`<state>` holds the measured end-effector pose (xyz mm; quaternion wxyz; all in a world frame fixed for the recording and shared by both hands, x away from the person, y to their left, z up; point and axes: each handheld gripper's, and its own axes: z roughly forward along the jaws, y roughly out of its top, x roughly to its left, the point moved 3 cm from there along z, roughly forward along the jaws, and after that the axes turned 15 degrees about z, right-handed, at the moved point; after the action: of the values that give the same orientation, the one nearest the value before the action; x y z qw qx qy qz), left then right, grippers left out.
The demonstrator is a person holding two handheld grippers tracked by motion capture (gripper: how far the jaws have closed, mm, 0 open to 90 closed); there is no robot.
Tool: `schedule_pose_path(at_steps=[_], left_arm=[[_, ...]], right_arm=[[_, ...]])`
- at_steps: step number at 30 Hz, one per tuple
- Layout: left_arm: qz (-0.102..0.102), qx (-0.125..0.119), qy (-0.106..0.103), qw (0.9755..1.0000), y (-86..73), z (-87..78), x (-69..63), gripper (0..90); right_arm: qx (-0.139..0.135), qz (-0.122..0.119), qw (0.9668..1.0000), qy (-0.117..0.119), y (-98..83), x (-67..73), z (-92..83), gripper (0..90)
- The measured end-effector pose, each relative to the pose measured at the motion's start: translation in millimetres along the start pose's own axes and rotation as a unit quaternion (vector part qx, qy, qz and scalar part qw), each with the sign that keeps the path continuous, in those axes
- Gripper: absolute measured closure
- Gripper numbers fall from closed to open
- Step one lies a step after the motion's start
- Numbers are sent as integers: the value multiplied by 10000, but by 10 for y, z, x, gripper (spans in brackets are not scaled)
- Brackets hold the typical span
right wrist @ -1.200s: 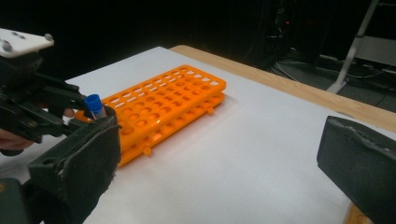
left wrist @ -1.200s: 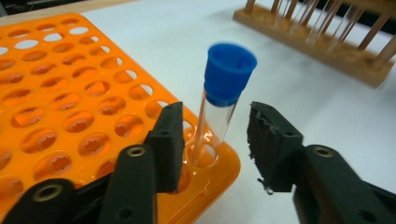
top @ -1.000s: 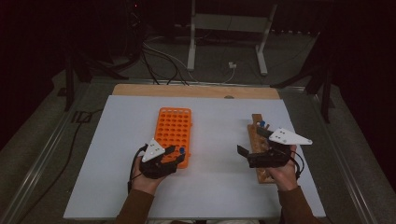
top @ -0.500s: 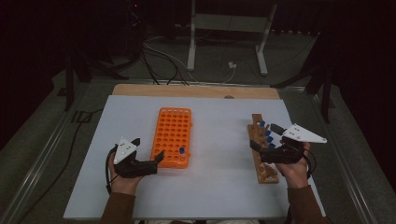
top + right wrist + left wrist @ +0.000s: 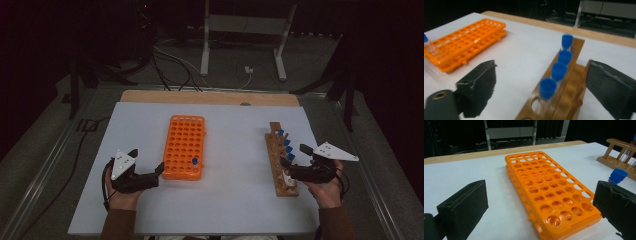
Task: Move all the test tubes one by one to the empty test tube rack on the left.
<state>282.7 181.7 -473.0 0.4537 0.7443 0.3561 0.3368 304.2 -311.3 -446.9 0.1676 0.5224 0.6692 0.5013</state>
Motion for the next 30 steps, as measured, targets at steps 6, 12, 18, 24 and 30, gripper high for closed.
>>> schedule_pose_path(at_steps=[6,12,18,24,30], left_arm=[[68,22,76,9999,-15,16,2,6],[73,13,61,10000,-22,37,-9,6],[81,17,52,10000,-23,54,-16,6],[89,18,55,9999,-23,66,-16,6],[79,24,38,10000,-27,78,-24,6]], right_arm=[[271,-51,9996,13,-137,-69,38,362],[385,-304,9988,-54,-216,-48,74,583],[396,-443,9981,-164,-253,-50,89,695],[319,-387,9984,-259,-247,-67,125,723],[323,-399,9984,-232,-260,-56,140,761]])
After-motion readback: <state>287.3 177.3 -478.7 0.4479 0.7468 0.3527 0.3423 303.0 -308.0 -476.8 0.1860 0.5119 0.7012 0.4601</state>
